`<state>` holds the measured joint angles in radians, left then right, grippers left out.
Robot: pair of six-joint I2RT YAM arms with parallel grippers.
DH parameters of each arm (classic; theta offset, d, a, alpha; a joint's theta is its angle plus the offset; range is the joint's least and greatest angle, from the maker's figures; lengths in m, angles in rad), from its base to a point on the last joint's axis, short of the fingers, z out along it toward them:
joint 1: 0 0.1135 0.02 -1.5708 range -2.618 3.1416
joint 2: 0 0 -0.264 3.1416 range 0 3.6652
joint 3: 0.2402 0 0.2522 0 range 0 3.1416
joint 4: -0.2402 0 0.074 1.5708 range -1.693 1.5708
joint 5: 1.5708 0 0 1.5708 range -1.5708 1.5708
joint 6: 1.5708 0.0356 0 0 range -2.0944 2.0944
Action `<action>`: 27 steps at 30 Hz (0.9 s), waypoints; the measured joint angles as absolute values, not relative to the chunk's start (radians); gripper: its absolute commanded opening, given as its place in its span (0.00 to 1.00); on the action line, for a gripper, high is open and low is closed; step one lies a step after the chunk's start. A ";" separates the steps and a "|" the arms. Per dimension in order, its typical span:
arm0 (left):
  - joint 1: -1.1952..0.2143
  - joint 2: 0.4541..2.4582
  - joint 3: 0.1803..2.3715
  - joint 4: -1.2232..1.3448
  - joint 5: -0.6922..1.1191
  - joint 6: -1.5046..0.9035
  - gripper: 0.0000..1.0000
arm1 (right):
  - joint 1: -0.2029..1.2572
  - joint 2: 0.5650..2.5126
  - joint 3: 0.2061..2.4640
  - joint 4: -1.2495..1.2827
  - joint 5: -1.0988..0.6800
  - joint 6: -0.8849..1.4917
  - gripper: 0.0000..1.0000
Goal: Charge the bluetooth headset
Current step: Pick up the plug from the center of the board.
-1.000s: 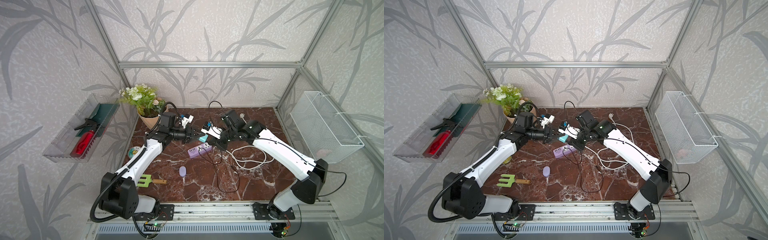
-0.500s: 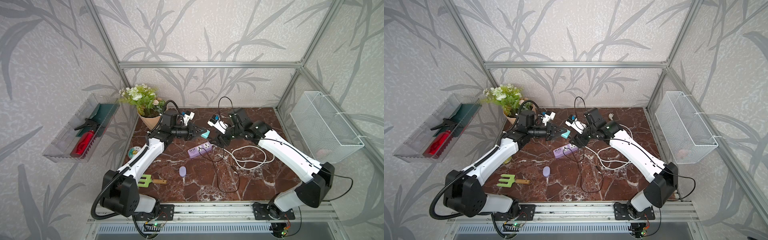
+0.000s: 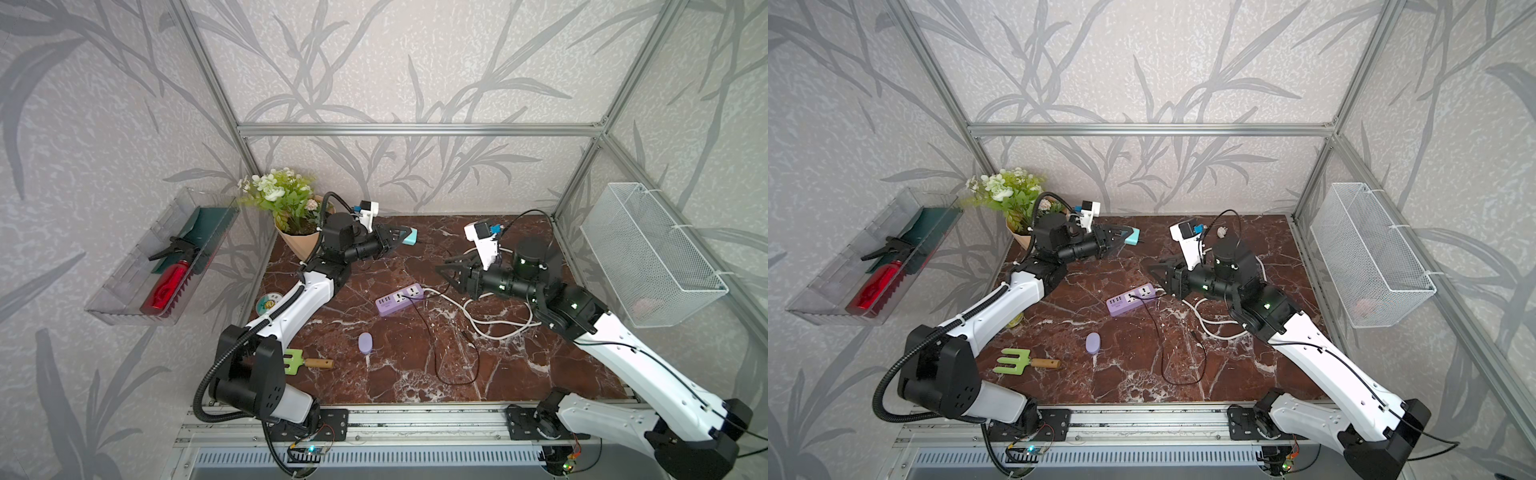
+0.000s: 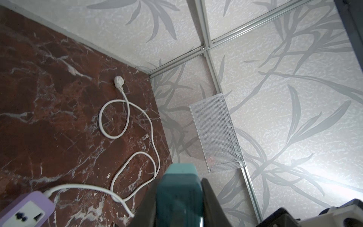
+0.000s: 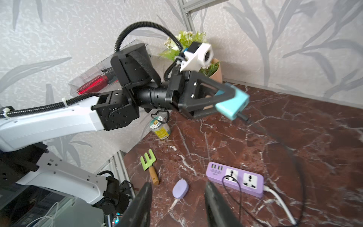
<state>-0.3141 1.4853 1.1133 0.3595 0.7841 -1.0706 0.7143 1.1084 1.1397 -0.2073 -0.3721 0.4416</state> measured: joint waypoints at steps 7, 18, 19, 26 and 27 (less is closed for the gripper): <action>-0.324 1.491 1.113 0.520 0.726 -1.138 0.04 | 0.724 1.299 1.068 -0.008 -0.428 0.659 0.39; -0.369 1.447 1.052 0.652 0.645 -1.172 0.04 | 0.678 1.376 1.069 0.336 -0.343 0.843 0.50; -0.373 1.447 1.049 0.662 0.640 -1.178 0.04 | 0.678 1.376 1.068 0.357 -0.321 0.852 0.50; -0.388 1.448 1.037 0.736 0.581 -1.216 0.04 | 0.678 1.388 1.052 0.561 -0.208 0.910 0.46; -0.390 1.448 1.037 0.749 0.575 -1.224 0.04 | 0.678 1.395 1.052 0.588 -0.202 0.917 0.46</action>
